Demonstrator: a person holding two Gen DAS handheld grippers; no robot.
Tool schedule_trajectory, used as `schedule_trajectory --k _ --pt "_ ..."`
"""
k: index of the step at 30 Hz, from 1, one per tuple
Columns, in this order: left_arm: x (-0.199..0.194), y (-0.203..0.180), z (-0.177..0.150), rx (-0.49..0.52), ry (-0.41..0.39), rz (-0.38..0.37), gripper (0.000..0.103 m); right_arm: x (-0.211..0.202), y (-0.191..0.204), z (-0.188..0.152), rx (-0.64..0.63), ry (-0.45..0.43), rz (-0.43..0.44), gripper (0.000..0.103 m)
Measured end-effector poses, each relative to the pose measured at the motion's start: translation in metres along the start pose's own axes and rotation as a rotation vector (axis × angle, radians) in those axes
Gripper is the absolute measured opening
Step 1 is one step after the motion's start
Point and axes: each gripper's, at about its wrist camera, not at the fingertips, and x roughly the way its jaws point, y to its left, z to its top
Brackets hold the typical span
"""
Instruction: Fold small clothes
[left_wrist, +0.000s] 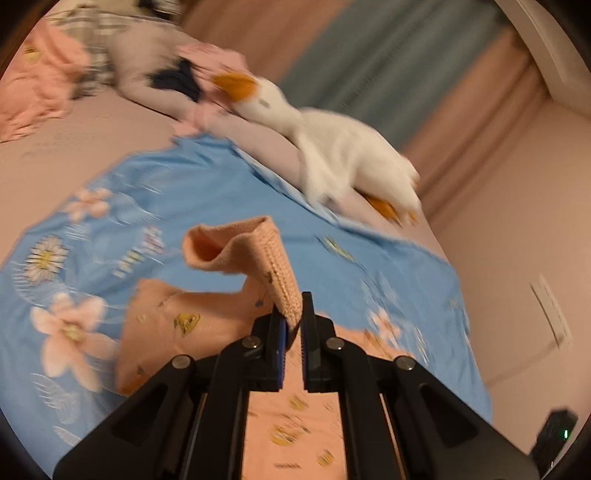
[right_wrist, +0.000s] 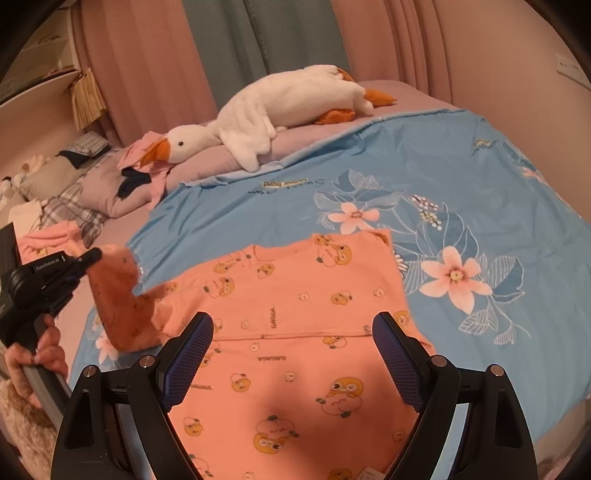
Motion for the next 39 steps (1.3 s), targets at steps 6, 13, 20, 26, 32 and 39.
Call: schedule_trajectory --k 6,13,20,26,32,39 --pt "0.041 -0.039 -0.036 0.142 0.14 -0.046 0.005 0.005 -0.013 -0.005 0.036 0.017 -0.007 0.088" --pt "0.094 -0.042 -0.075 0.173 0.312 -0.047 0.005 0.017 -0.027 -0.011 0.064 0.054 -0.012 0.088" --pt "0.123 -0.025 -0.105 0.182 0.44 -0.008 0.027 0.033 -0.037 -0.016 0.086 0.1 0.0 0.088" --pt "0.094 -0.03 -0.099 0.185 0.412 -0.069 0.08 0.045 -0.034 -0.014 0.07 0.141 0.015 0.088" --pt "0.044 0.003 -0.077 0.131 0.315 0.056 0.084 0.058 -0.004 -0.002 -0.068 0.174 0.055 0.088" --pt "0.005 0.063 -0.066 -0.009 0.238 0.268 0.083 0.082 0.057 0.005 -0.257 0.251 0.206 0.088"
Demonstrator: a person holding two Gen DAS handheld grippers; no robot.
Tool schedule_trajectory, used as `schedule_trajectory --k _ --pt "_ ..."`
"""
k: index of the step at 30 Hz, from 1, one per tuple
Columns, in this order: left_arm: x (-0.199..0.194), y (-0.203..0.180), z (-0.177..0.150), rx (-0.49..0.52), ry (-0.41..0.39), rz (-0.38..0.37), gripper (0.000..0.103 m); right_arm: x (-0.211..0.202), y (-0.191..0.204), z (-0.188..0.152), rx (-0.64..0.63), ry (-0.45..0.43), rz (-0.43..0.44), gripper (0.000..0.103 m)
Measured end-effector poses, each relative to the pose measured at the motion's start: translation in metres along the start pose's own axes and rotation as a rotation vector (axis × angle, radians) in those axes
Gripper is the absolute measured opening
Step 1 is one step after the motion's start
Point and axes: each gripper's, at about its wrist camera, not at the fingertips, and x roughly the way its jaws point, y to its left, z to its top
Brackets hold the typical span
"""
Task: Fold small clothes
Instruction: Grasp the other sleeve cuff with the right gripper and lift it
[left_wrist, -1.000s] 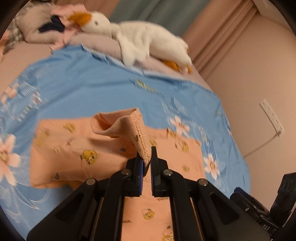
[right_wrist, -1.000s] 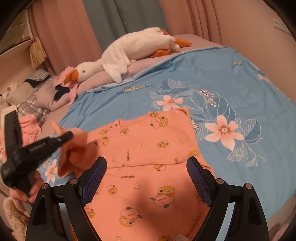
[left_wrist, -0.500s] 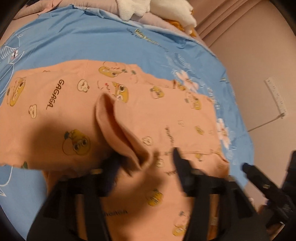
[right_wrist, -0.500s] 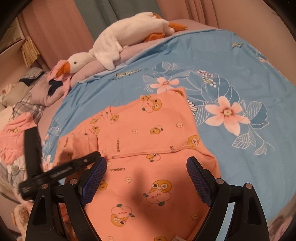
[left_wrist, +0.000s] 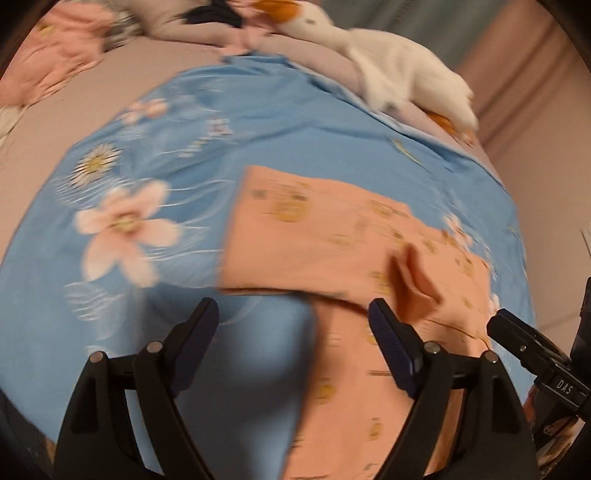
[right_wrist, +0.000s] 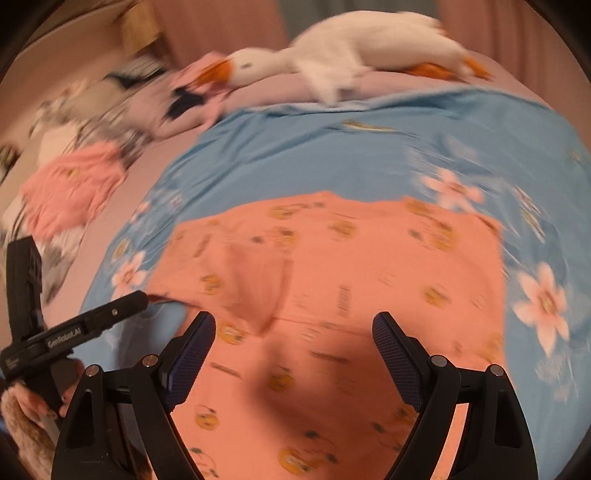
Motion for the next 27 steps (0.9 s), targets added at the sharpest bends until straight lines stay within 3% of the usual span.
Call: schedule_trajectory --k 4,6,9,10,11,18,23,27 --pt "-0.011 0.025 0.001 -0.084 -0.013 0.021 0.082 0.035 0.027 0.012 -0.076 0.071 0.047 0.076" --pt "-0.015 0.032 0.001 -0.1 -0.023 0.036 0.082 0.059 0.037 0.014 -0.103 0.121 0.028 0.073" --pt "-0.019 0.037 -0.001 -0.111 -0.023 0.044 0.082 0.09 0.044 0.015 -0.161 0.171 -0.03 0.042" --pt "-0.02 0.038 -0.001 -0.113 -0.022 0.044 0.082 0.097 0.044 0.015 -0.167 0.186 -0.043 0.024" --pt "-0.02 0.039 -0.002 -0.115 -0.022 0.043 0.082 0.1 0.043 0.017 -0.167 0.187 -0.055 0.012" --pt "-0.02 0.044 0.0 -0.117 -0.021 0.052 0.082 0.047 0.036 0.033 -0.167 0.006 -0.015 0.008" --pt "-0.016 0.043 0.005 -0.133 -0.013 0.043 0.082 -0.015 0.031 0.064 -0.147 -0.158 0.054 0.007" --pt "-0.014 0.039 0.01 -0.131 -0.01 0.026 0.082 -0.039 0.031 0.086 -0.136 -0.232 0.079 0.007"
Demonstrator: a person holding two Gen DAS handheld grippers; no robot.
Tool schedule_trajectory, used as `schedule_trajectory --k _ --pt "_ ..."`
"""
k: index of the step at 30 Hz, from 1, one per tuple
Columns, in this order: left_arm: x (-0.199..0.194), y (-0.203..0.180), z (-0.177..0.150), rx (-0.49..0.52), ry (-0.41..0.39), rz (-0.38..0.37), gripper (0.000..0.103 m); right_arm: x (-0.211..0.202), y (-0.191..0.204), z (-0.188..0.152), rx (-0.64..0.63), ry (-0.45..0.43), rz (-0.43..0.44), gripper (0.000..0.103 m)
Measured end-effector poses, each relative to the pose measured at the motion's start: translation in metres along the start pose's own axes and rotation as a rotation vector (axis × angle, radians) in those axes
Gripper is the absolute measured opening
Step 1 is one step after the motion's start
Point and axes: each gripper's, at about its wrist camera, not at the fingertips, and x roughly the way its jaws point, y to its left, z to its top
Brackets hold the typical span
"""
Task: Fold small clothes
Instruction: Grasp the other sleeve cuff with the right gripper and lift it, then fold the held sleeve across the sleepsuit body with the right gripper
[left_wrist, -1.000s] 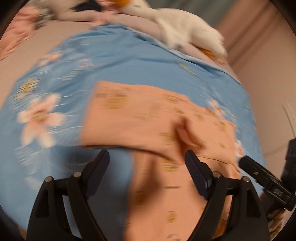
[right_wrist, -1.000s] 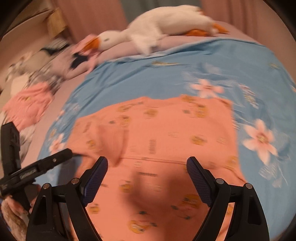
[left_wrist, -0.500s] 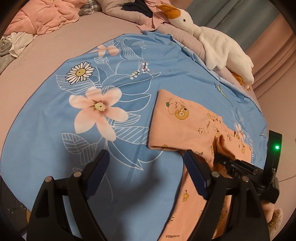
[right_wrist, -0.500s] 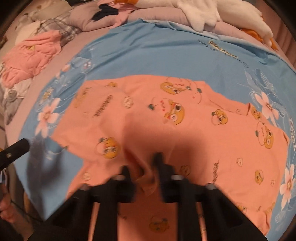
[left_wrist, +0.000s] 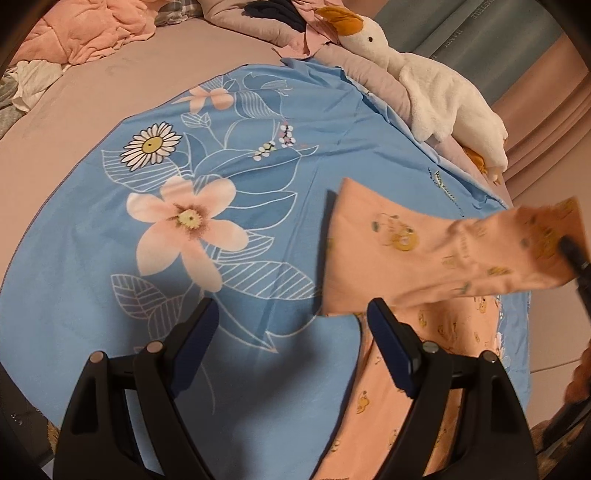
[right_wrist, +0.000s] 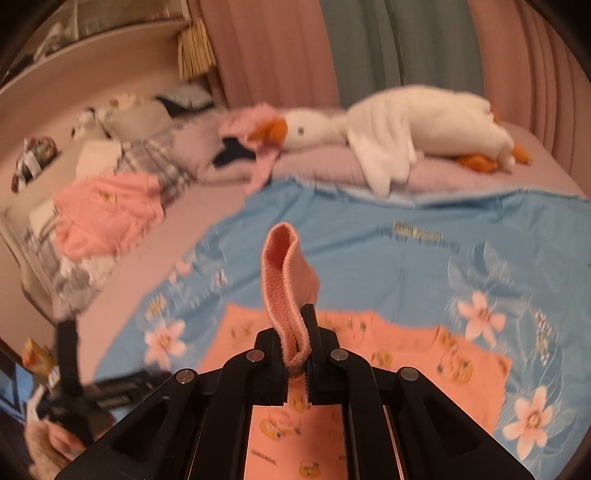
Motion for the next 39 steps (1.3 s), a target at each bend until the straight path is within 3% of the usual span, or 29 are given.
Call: schedule_trajectory --k 7,10,13,18,21,25,39 --pt "0.005 -0.016 0.008 0.039 0.007 -0.008 0.081 -0.028 -0.015 0.021 0.043 -0.098 -0.037 0.007" --pt "0.007 -0.025 0.012 0.051 0.007 -0.021 0.075 -0.039 -0.024 0.021 0.063 -0.123 -0.052 0.007" --pt "0.01 -0.035 0.017 0.066 0.01 -0.035 0.063 -0.048 -0.034 0.019 0.078 -0.144 -0.065 0.006" --pt "0.017 -0.057 0.025 0.122 0.022 -0.075 0.029 -0.053 -0.055 0.017 0.113 -0.145 -0.112 0.006" --pt "0.025 -0.073 0.03 0.156 0.028 -0.097 0.023 -0.056 -0.066 0.013 0.133 -0.145 -0.138 0.006" --pt "0.039 -0.09 0.033 0.191 0.062 -0.125 0.019 -0.05 -0.08 0.003 0.158 -0.113 -0.173 0.006" --pt "0.076 -0.111 0.025 0.267 0.146 -0.099 0.018 -0.04 -0.125 -0.033 0.282 -0.036 -0.227 0.006"
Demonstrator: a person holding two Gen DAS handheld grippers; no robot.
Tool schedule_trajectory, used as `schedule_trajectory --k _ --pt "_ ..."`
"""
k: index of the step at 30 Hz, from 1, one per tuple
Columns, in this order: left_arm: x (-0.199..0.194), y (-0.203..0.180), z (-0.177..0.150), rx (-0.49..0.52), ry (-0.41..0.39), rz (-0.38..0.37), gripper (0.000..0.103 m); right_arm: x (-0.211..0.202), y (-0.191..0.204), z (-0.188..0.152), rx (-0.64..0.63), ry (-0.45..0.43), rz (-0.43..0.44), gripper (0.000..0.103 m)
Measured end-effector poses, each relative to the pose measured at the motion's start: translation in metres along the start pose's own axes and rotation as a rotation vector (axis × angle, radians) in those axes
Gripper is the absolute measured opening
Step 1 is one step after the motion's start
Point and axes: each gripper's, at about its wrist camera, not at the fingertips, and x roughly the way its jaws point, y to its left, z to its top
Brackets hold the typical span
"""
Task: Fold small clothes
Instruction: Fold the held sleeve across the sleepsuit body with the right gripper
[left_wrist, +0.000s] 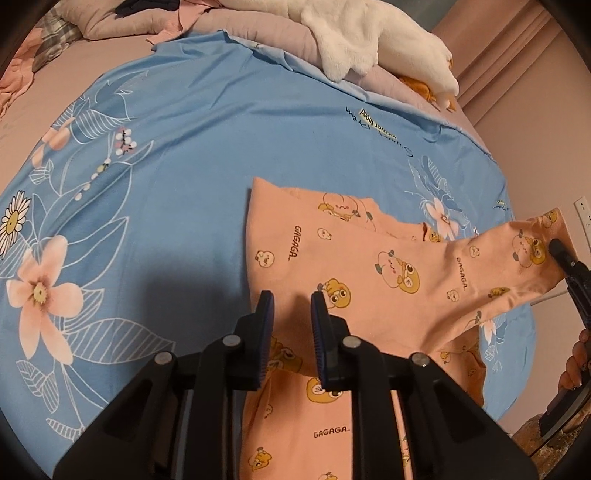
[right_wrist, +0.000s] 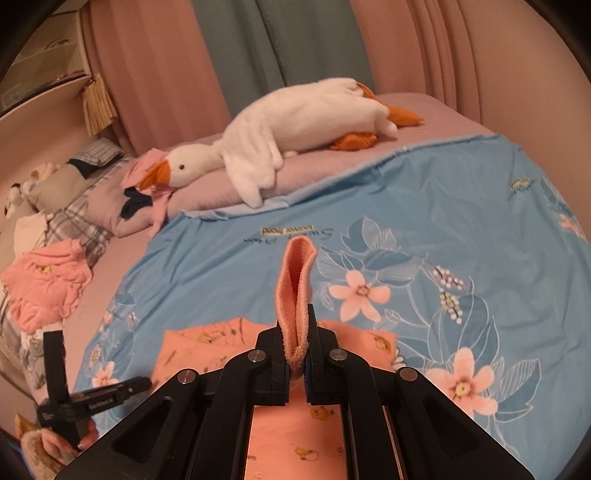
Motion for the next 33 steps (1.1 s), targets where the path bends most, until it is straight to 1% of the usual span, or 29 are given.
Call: schedule_trajectory --k 12,24,33 --pt "0.013 -0.004 -0.002 0.025 0.032 0.015 0.018 0.01 -0.019 -0.015 0.043 0.04 -0.013 0.006" --pt "0.029 -0.005 -0.005 0.023 0.066 0.036 0.018 0.016 -0.033 -0.025 0.074 0.064 -0.023 0.006" --pt "0.034 -0.002 -0.006 0.019 0.075 0.046 0.018 0.023 -0.04 -0.034 0.088 0.089 -0.04 0.006"
